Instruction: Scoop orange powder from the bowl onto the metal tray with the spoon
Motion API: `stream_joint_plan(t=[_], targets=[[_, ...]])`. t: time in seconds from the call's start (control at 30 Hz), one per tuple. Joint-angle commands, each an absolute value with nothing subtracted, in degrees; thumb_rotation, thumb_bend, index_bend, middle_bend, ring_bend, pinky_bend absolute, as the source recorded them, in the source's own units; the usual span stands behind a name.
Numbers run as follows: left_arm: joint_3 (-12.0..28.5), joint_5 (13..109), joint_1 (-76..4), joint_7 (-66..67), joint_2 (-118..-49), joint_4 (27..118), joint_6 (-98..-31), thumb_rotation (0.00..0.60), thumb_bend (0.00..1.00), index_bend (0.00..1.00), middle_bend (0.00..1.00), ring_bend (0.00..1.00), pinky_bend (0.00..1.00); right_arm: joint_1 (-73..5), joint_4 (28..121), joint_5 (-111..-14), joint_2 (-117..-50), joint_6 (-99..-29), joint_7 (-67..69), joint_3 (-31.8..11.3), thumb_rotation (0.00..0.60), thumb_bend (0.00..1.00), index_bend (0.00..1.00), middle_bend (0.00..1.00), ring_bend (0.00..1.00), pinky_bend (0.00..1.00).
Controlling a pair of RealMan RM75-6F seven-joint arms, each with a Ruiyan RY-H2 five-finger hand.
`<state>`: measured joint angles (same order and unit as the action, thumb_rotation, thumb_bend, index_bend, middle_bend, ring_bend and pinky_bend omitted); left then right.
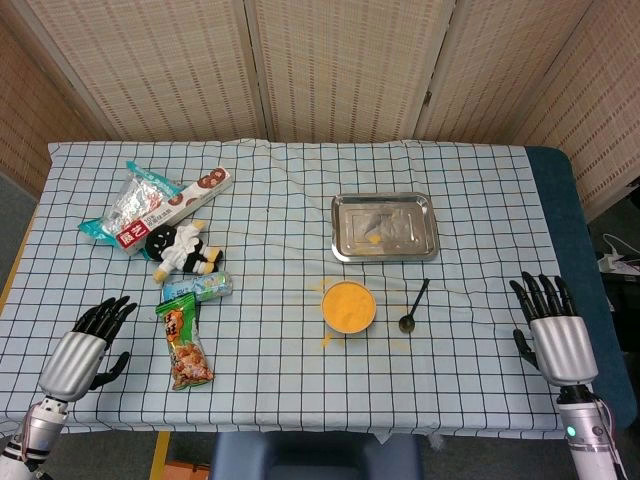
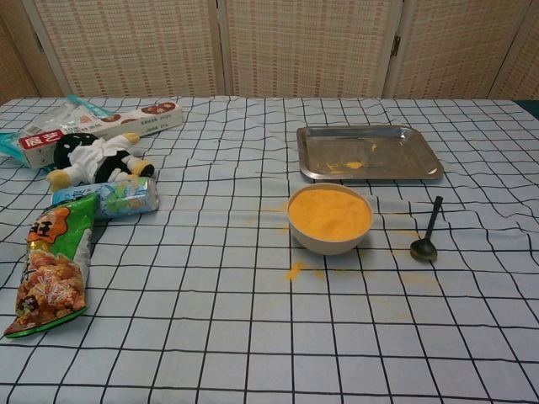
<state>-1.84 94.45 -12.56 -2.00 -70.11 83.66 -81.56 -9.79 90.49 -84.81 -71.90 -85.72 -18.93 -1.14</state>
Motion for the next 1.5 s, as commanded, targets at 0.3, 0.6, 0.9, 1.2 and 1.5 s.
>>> stream_joint_plan(t=[0.3,0.6,0.9,1.2,1.5], targets=[[-1.6,94.6,-11.5,-3.3,-69.2,84.0,-84.0,0.600,0.44,0.00,0.00,0.00,0.15,-27.5,80.4,-91.3,-78.7,-63.5,-20.3,-3.4,0.600,0.32,0.29,0.03,0.00,0.00],[-1.4,93.7,-11.2,-3.4,-68.8,83.9,-83.8,0.600,0.44,0.00,0.00,0.00,0.15,-34.6,67.9,-97.8,-85.1,-58.1,-14.9,-0.5,0.600,0.33,0.41,0.03,0.00,0.00],[-1.2,93.0,-11.3,-2.9,-69.0,83.8,-83.0,0.600,0.44,0.00,0.00,0.00,0.15,-35.9,62.9,-98.6,-87.4,-56.9,-12.4,1.8,0.600,0.33,0.44,0.03,0.00,0.00],[-1.2,92.8,-11.4,-2.9,-69.0,83.7,-82.6,0.600,0.44,0.00,0.00,0.00,0.15,-35.8,61.1,-97.3,-88.0,-56.5,-12.0,2.7,0.600,0.33,0.44,0.03,0.00,0.00],[-1.2,92.5,-11.4,-2.7,-69.0,83.8,-82.1,0.600,0.44,0.00,0.00,0.00,0.15,-36.3,58.9,-96.6,-89.7,-56.3,-11.1,2.8,0.600,0.32,0.44,0.03,0.00,0.00]])
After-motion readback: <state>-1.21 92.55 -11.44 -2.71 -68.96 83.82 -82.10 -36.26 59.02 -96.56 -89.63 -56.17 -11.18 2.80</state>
